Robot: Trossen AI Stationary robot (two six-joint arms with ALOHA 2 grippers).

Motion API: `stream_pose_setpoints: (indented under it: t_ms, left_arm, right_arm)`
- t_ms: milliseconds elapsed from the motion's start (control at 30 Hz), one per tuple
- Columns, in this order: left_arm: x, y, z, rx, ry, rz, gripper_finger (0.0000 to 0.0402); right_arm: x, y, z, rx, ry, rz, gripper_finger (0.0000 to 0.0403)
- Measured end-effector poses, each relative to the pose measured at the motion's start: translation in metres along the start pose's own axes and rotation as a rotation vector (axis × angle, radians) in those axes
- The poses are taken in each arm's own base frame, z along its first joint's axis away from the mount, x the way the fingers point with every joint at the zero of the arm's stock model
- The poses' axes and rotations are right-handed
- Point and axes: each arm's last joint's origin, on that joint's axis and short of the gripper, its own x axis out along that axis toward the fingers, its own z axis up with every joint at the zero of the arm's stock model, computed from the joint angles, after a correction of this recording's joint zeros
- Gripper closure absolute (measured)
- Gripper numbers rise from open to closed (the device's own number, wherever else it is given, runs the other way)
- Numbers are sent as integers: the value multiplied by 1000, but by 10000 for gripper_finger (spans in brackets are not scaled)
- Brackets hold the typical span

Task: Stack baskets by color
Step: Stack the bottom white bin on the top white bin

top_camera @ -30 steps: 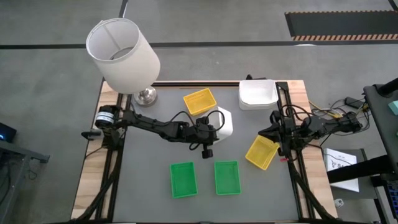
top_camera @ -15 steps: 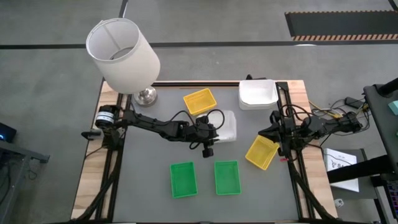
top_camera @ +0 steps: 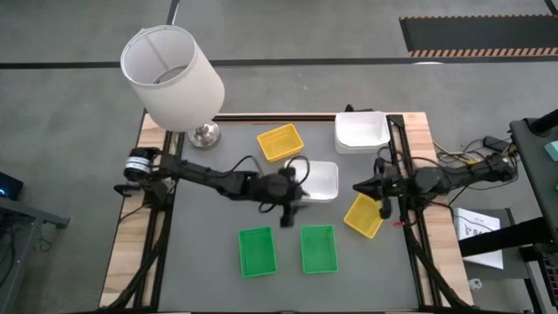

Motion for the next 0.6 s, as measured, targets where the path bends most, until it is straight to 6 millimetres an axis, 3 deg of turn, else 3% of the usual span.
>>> stream_pose_setpoints:
  t_ms: [100, 200, 367, 600]
  left_arm:
    - [-16, -28, 9, 182, -147, -159, 263]
    - [-34, -45, 13, 269, -259, -205, 270]
    - [-68, -49, 19, 309, -405, -201, 274]
    - [-113, -38, 12, 291, -489, -165, 275]
  right_arm:
    - [23, 3, -12, -51, 114, -57, 394]
    - [38, 6, -15, -87, 121, -57, 394]
    - [57, 10, -20, -116, 166, -64, 394]
    - [86, 23, -2, -170, 217, -73, 394]
